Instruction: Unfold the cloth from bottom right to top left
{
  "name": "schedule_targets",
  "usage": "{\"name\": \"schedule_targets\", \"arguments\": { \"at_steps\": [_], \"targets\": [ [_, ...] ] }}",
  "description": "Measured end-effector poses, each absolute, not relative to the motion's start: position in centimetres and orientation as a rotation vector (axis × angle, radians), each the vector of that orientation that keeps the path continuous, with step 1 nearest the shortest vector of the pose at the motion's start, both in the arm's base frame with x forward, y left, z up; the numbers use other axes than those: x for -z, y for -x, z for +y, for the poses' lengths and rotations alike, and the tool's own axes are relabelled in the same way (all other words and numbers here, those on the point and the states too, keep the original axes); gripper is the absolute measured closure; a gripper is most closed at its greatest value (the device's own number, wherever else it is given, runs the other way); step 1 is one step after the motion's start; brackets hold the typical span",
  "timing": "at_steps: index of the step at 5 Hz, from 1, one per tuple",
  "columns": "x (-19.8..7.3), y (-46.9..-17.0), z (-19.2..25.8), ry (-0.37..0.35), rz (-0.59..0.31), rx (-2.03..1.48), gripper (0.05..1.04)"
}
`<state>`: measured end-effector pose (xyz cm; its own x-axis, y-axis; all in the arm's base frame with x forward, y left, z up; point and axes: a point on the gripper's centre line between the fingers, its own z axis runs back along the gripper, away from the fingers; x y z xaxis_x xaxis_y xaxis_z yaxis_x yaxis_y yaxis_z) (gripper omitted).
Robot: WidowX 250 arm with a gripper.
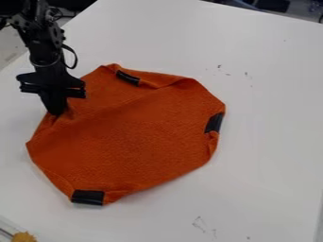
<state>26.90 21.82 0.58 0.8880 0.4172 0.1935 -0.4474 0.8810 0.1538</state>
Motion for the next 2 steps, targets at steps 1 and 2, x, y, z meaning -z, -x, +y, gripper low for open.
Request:
{"name": "schedule_targets", "arguments": {
  "at_steps": [1, 2],
  "targets": [
    [-0.6, -26.8, 23.2, -0.218, -0.156, -0.439, 1.015],
    [-0.8, -25.1, 24.6, -0.248, -0.148, -0.457, 1.015]
  ]
}}
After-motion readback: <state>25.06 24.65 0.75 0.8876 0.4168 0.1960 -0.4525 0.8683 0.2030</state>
